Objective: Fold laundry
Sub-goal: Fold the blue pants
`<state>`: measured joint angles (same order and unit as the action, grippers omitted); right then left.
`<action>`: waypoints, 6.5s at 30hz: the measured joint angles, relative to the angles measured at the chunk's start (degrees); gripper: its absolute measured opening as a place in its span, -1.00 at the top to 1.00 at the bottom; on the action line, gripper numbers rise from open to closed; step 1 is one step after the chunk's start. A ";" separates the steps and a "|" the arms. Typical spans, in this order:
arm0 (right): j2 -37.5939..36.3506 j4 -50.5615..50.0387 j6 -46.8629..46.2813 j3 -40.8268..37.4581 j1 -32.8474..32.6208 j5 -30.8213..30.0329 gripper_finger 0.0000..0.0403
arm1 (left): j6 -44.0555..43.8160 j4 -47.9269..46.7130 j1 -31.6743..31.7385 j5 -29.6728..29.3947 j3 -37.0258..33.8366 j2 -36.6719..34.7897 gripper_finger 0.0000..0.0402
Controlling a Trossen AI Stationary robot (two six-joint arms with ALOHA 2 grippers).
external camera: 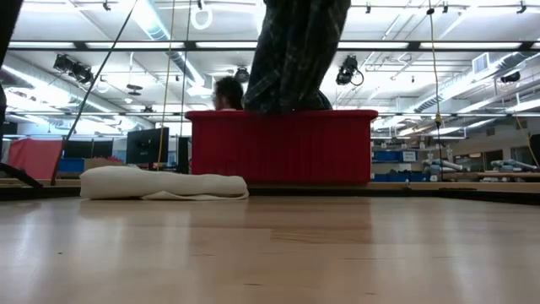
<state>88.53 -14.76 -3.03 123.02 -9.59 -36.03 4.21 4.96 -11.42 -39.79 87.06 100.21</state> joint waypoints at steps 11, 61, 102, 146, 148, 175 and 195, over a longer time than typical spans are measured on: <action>-2.51 -13.34 -4.78 0.02 -12.97 -13.34 0.99 | -23.30 -51.64 -13.63 0.32 15.30 -10.71 0.98; -0.52 20.62 -7.80 -0.02 -49.19 25.24 0.95 | 20.98 -12.05 -44.59 18.46 43.91 -7.40 0.94; 28.60 51.60 3.80 0.07 -62.20 15.92 0.94 | 6.52 3.82 -57.89 27.88 43.89 9.67 0.93; 10.77 37.12 43.76 5.27 -46.73 -53.99 0.97 | -43.36 -82.34 -33.43 -24.80 43.94 1.61 0.93; 10.34 36.15 43.79 5.28 -46.07 -53.96 0.97 | -42.24 -81.83 -33.03 -24.25 43.94 0.44 0.93; 28.07 18.44 21.29 5.22 -19.44 -51.08 0.96 | -31.70 -94.96 -23.97 -12.27 40.99 -16.84 0.94; 22.78 -29.07 -27.60 5.25 -24.85 -14.99 0.96 | -31.22 -78.90 -29.76 -1.40 27.67 -16.64 0.94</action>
<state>111.31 -43.82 -30.63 128.27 -34.44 -51.02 -27.01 -73.93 -41.19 -41.19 114.73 83.57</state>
